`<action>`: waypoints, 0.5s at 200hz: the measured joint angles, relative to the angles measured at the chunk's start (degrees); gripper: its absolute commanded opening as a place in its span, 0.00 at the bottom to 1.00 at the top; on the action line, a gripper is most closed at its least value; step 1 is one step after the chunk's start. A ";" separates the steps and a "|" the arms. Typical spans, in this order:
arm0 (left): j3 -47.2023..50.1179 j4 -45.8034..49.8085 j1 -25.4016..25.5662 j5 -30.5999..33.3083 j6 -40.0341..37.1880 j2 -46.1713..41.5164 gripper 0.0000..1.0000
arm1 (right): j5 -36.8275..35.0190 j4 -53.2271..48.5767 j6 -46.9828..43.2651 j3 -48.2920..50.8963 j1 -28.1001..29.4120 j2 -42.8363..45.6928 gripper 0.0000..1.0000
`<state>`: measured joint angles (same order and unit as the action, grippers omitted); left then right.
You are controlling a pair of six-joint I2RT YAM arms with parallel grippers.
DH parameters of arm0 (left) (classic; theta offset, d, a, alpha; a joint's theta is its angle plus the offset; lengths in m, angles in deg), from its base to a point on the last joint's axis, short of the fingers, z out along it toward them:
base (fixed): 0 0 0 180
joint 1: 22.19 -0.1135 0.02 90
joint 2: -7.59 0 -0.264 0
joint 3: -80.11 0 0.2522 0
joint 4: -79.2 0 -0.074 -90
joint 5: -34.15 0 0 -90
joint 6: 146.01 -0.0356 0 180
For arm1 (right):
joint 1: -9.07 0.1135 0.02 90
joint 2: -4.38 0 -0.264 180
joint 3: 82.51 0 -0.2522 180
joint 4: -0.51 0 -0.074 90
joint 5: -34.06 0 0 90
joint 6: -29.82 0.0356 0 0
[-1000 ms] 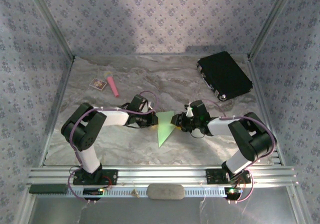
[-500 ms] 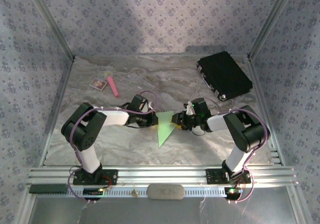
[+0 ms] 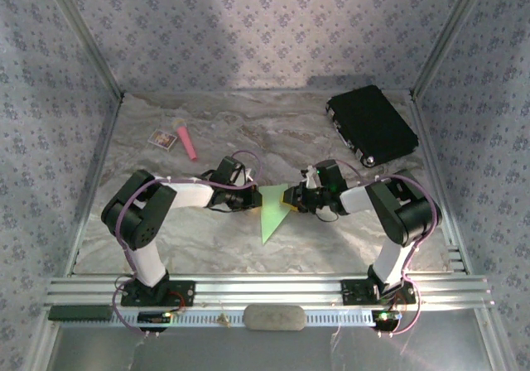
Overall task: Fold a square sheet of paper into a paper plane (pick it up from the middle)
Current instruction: Fold the wing for the fifth time at the center of the table.
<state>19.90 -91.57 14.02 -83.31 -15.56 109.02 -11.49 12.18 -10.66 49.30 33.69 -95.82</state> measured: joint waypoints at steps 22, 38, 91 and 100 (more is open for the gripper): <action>0.00 -0.02 -0.22 -0.46 -0.39 0.07 0.09 | 0.17 -0.13 -0.50 -0.28 0.00 0.02 0.12; 0.26 -0.52 -0.22 -0.66 -0.35 0.02 0.13 | -0.02 -0.28 -0.52 -0.28 0.00 0.02 0.06; 1.97 -1.07 -0.20 -1.68 0.85 -3.87 0.33 | -2.19 1.01 2.21 1.46 1.68 3.10 0.00; 1.97 -0.83 -0.20 -1.53 1.01 -5.35 0.35 | -3.54 1.81 3.30 2.25 2.32 4.04 0.00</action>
<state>21.86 -92.40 13.82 -84.84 -14.56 103.66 -15.03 14.00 -7.36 51.55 36.00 -91.78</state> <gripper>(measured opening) 0.334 0.052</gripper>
